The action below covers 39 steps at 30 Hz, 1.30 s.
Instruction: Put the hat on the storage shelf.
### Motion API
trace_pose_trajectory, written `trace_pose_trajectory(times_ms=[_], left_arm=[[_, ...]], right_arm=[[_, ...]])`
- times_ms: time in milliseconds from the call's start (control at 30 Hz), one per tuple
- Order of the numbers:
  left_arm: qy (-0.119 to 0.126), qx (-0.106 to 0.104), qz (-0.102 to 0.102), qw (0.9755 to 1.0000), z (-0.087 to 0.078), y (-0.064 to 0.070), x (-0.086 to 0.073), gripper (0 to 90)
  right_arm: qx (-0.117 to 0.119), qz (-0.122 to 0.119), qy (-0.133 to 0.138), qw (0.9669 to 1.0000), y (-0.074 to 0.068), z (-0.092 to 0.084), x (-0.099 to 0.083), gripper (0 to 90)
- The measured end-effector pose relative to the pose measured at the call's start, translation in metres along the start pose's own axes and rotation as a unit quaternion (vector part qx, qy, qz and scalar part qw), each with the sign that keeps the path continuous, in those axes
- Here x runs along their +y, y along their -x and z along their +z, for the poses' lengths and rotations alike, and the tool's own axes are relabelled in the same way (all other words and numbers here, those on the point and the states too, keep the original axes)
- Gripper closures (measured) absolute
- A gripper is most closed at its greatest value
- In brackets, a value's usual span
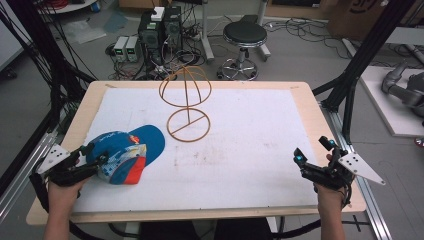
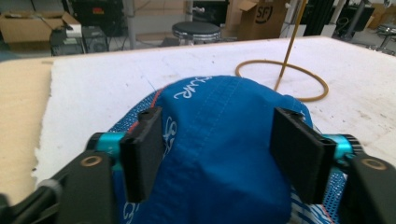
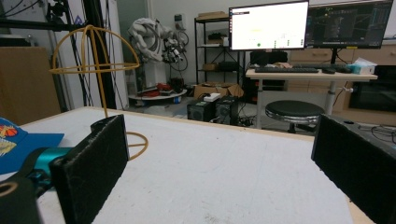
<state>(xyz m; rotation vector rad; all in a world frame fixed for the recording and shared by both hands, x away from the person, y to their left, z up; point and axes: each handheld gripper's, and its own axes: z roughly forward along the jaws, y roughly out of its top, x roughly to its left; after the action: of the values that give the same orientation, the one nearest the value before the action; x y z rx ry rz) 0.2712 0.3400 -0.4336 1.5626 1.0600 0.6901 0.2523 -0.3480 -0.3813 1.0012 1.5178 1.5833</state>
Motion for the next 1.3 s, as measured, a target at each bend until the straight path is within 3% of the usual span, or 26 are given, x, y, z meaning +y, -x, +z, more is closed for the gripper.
trace_pose_trajectory(times_ms=[67,267,467,600,800,933,1167,1300], left_arm=[[-0.01,0.008,-0.004,0.9999,0.001,0.0,0.0,47.9],[-0.027,0.03,-0.016,0.9991,0.004,0.003,0.002,59.0],[-0.028,0.03,0.003,0.9992,0.004,0.008,0.005,85.0],[-0.023,0.021,0.011,0.9995,0.004,0.011,0.008,87.8],[0.013,0.004,0.001,0.9999,0.002,0.016,0.015,88.5],[0.035,-0.005,-0.001,0.9994,0.001,0.02,0.02,88.6],[0.06,-0.013,0.014,0.998,0.0,0.03,0.027,88.7],[0.073,-0.017,0.006,0.9972,-0.001,0.032,0.031,88.7]], right_arm=[[-0.001,0.002,-0.001,1.0,0.0,0.0,0.0,3.8],[-0.001,0.007,0.001,1.0,0.002,-0.001,0.0,3.8],[-0.001,0.009,0.0,1.0,0.002,0.0,-0.001,3.8],[-0.003,0.009,0.001,1.0,0.002,0.0,-0.001,3.8],[-0.003,0.01,-0.001,0.9999,0.002,0.0,-0.002,3.8],[-0.003,0.011,-0.001,0.9999,0.003,-0.001,-0.001,3.8],[-0.004,0.01,-0.002,0.9999,0.004,-0.001,-0.002,3.8],[-0.006,0.011,-0.001,0.9999,0.005,-0.002,-0.002,3.8]])
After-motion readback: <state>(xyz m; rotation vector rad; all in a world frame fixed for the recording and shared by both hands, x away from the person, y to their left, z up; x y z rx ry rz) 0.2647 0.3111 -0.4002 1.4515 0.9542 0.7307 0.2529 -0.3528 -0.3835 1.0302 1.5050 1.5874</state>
